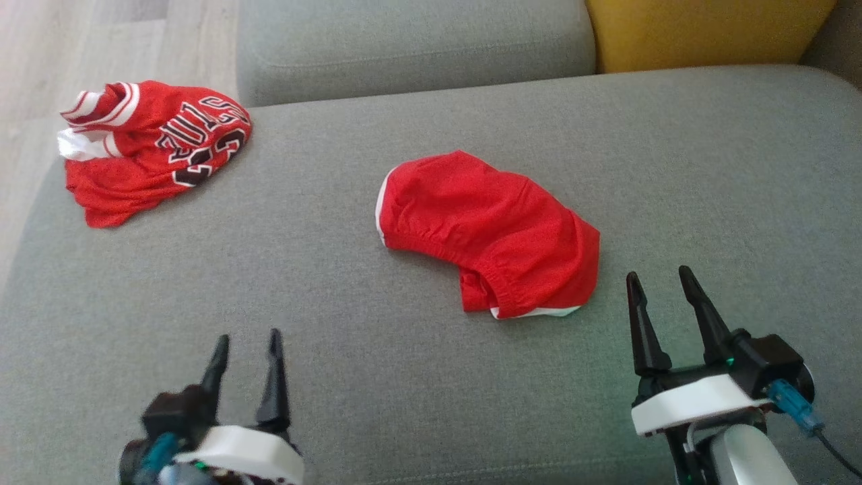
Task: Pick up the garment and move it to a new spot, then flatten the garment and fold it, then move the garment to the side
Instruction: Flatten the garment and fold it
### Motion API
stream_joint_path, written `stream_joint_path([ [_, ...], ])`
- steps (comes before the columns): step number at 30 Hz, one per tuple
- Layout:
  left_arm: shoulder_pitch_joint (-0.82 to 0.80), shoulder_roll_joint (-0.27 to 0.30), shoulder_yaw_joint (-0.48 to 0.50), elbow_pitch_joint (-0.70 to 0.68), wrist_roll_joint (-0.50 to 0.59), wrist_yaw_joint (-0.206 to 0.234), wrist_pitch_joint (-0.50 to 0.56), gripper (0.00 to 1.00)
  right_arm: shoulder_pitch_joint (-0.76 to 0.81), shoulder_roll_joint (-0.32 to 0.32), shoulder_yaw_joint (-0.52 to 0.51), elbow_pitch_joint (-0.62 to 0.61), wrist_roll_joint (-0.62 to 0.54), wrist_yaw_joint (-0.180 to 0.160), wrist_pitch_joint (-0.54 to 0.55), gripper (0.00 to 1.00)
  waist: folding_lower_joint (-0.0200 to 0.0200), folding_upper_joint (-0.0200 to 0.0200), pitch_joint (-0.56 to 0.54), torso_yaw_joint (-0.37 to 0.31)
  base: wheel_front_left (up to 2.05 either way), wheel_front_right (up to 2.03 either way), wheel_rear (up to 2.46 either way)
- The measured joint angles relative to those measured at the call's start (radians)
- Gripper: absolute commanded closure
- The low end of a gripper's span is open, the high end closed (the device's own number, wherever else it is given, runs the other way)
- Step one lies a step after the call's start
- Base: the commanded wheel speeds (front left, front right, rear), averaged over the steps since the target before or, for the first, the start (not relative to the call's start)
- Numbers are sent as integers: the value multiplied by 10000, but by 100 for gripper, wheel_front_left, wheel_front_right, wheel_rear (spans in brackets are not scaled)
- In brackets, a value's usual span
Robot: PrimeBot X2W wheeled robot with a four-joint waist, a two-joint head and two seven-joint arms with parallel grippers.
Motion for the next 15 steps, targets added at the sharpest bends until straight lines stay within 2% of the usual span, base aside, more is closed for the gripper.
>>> stream_joint_path([
  [10,-2092,-21,-2230,1952,535,-1116,0,0,-631,0,-59,-564,-77,0,0,0,0,0,936,-525,0,0,0],
  [11,-2092,-21,-2230,1952,535,-1116,0,0,-631,0,-59,-564,-77,0,0,0,0,0,936,-525,0,0,0],
  [15,-3209,-35,-3218,2615,360,-1442,0,0,-952,2,-88,-926,-77,0,0,0,0,0,1474,-882,0,0,0],
])
